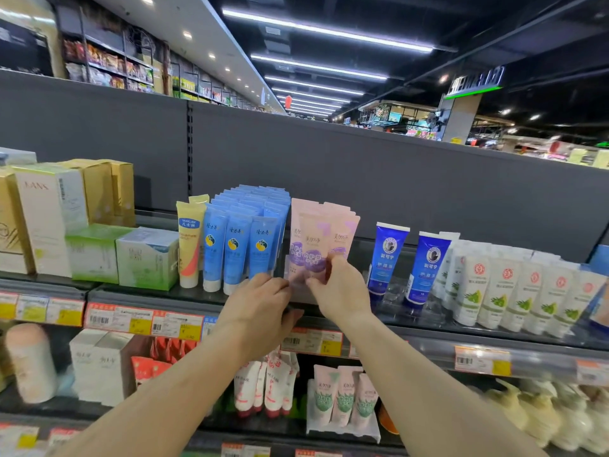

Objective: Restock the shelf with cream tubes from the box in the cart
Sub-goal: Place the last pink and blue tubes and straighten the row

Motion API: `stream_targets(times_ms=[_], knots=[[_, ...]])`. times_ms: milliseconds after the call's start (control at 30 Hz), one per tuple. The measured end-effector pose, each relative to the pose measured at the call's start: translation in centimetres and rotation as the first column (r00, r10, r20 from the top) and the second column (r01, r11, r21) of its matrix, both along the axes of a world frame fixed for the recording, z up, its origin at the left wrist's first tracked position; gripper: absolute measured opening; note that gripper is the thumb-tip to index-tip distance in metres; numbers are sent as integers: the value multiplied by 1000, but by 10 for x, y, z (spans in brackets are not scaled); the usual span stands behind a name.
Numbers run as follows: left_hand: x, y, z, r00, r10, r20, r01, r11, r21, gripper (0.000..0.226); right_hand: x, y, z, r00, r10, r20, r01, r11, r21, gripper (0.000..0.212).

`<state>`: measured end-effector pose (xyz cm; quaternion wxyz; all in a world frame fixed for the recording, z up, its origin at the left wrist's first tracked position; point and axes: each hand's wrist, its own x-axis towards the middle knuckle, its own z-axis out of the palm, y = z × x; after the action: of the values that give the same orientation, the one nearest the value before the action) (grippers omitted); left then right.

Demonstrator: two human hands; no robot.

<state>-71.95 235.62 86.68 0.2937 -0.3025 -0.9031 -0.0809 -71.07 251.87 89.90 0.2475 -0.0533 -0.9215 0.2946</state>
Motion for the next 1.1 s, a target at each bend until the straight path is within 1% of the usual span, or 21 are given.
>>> stream_targets(times_ms=[200, 333, 400, 533, 667, 800, 900, 1033, 1100], knots=[[1, -3, -3, 999, -27, -44, 26, 999, -22, 53, -2, -4, -2, 995, -101, 23, 102, 995, -6, 36], [1, -5, -5, 998, -33, -55, 32, 999, -17, 50, 7, -6, -3, 987, -154, -35, 150, 984, -100, 45], [1, -5, -6, 998, -32, -52, 32, 999, -14, 49, 9, -9, -2, 981, -187, -52, 182, 978, -99, 49], [2, -7, -8, 997, -33, -72, 33, 999, 2, 47, 9, -10, -4, 972, -228, -51, 224, 972, -73, 40], [3, -8, -8, 997, -24, -71, 24, 1000, -14, 49, 9, -9, -6, 976, -215, -44, 211, 974, -80, 31], [3, -8, -9, 996, -25, -80, 25, 1000, -11, 48, 12, -10, -4, 976, -214, -24, 213, 976, -53, 29], [3, -8, -10, 996, -25, -90, 25, 1000, -11, 47, 16, -10, -5, 976, -219, -17, 217, 973, -80, 30], [3, -8, -11, 996, -20, -87, 19, 1000, -15, 48, 21, -5, -9, 973, -223, 55, 219, 974, 65, 34], [4, -7, -11, 998, -14, -55, 13, 1000, -20, 50, 26, -2, -10, 978, -187, 90, 179, 980, 88, 35]])
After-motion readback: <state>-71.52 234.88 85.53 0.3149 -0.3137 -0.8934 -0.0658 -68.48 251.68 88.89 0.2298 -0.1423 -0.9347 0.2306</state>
